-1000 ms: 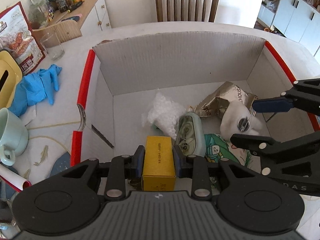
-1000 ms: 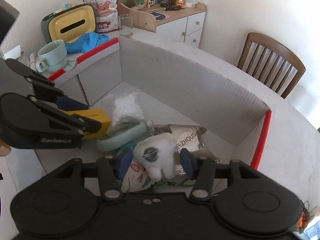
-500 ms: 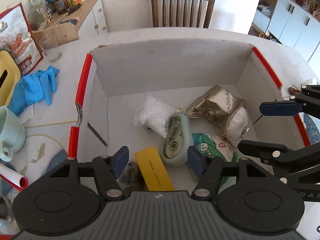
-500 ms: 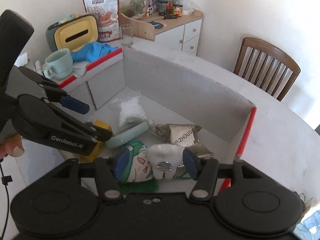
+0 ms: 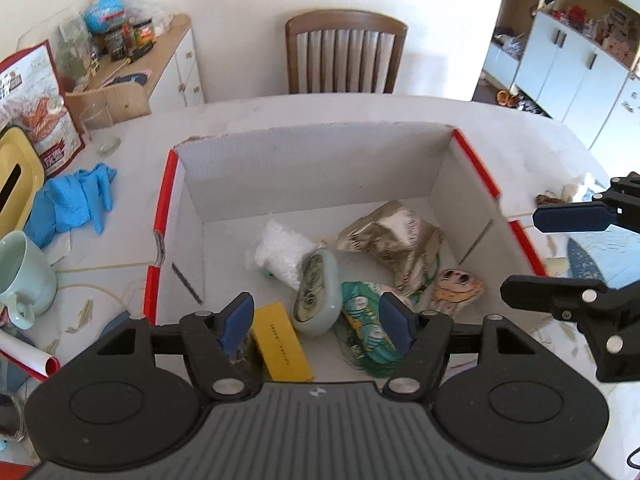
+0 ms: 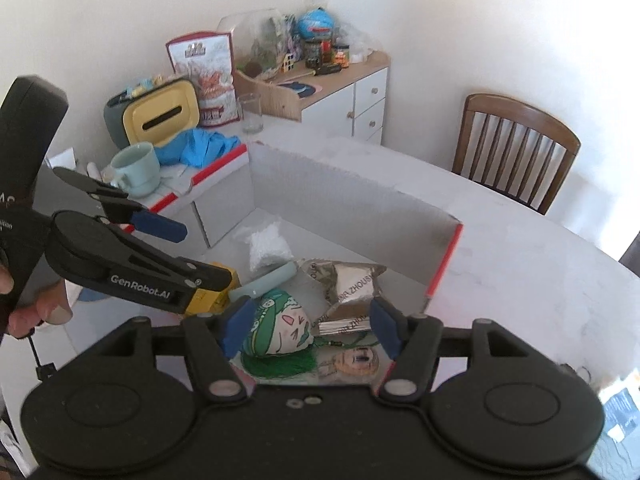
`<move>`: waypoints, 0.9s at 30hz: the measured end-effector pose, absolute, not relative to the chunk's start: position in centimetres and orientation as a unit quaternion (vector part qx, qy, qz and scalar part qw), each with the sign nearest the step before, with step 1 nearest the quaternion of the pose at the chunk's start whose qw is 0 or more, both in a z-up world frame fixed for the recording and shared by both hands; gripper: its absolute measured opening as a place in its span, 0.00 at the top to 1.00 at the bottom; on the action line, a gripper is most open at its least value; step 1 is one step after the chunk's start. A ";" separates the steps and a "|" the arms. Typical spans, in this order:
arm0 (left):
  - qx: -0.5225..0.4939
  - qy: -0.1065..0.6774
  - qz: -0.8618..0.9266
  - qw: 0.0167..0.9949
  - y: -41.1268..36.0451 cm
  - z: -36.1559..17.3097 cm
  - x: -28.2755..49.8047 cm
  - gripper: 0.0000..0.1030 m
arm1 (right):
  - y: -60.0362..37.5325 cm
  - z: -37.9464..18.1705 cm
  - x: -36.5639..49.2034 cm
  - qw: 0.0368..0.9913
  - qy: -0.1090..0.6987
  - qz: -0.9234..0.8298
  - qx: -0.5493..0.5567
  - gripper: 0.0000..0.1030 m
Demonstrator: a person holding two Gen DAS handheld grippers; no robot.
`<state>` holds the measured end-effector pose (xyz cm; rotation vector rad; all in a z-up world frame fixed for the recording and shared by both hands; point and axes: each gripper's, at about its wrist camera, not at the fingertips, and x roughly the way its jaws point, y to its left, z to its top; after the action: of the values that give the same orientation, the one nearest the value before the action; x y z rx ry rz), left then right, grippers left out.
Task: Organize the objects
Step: 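Move both grippers back over the items on the table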
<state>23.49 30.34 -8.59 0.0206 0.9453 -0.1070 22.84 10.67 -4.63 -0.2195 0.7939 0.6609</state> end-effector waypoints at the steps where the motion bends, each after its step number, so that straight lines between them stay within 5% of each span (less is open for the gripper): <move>1: 0.010 0.452 -0.054 0.890 30.1 -8.3 23.3 0.33 | 10.3 -4.4 22.7 0.866 0.377 0.313 -0.100 0.35; 27: 0.002 0.403 -0.106 0.909 20.3 -2.5 19.8 0.18 | -2.4 -0.3 18.3 0.904 0.336 0.265 -0.007 0.11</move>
<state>19.80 20.25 -2.48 0.0044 0.8315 -0.2191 18.35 -2.40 -0.30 -0.0145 0.6955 0.5482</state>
